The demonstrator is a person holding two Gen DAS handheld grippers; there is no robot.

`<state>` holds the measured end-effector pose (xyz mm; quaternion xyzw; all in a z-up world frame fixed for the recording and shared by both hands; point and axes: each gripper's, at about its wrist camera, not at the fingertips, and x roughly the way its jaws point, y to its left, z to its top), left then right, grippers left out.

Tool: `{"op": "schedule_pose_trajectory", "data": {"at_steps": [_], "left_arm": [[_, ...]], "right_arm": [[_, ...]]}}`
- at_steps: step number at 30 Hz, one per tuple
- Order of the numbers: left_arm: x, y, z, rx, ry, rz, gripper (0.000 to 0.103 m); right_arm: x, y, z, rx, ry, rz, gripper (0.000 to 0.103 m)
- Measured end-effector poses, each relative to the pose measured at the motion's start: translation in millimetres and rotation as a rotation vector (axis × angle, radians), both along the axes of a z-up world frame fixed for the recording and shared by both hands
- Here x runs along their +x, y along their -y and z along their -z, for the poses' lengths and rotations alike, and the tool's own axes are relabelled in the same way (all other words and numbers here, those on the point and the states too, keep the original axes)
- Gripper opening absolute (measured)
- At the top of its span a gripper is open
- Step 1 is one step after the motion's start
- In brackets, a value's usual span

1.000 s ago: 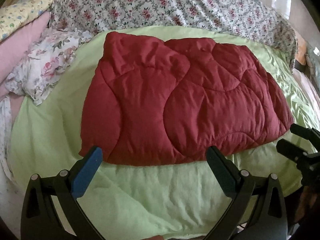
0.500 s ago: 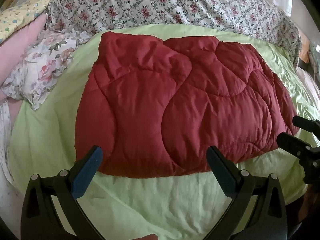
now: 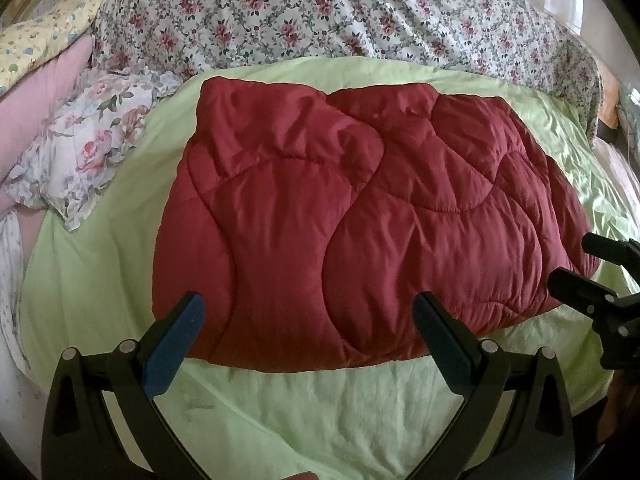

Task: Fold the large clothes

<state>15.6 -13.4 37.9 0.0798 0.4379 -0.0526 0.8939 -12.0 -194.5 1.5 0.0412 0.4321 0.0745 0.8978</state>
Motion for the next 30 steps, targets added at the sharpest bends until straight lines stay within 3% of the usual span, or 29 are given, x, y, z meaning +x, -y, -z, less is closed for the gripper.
{"op": "schedule_pose_trajectory", "data": {"at_steps": [30], "left_arm": [[4.8,-1.7,-6.3,0.003,0.021,-0.017,0.103]], "right_arm": [[3.4,1.8,-8.8,-0.004,0.013,0.004,0.103]]}}
